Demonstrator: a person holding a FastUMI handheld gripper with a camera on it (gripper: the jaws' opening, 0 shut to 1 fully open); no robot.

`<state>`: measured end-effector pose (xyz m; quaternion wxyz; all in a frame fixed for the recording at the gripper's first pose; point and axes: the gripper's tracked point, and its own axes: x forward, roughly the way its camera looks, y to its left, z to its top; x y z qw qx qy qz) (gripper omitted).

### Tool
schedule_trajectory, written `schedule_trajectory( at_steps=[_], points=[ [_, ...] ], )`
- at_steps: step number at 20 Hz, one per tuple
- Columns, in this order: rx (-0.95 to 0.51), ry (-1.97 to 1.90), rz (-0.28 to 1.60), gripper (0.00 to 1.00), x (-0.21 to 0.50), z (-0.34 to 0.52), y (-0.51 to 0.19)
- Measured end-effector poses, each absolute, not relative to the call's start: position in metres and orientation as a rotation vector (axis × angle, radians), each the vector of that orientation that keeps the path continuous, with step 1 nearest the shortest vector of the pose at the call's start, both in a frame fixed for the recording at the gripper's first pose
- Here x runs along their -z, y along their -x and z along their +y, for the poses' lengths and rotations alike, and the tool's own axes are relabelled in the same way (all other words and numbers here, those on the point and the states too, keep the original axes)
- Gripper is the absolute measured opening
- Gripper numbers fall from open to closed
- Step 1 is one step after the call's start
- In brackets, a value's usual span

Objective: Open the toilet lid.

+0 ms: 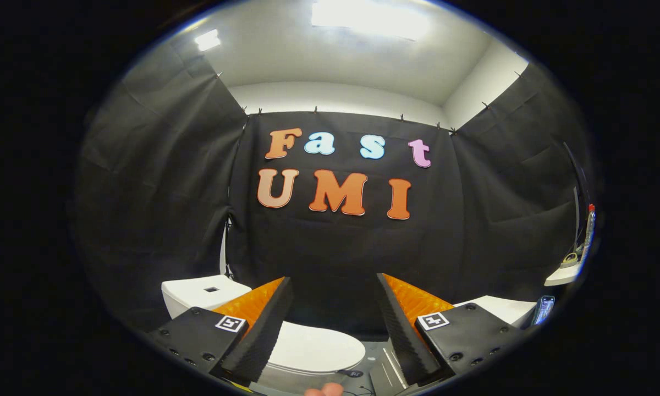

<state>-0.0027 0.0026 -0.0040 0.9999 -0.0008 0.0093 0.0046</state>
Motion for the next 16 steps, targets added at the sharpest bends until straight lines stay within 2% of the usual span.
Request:
schedule_trajectory(
  at_steps=[16],
  points=[
    [-0.018, 0.001, 0.037, 0.98, 0.0085, 0.0069, 0.0024]
  ],
)
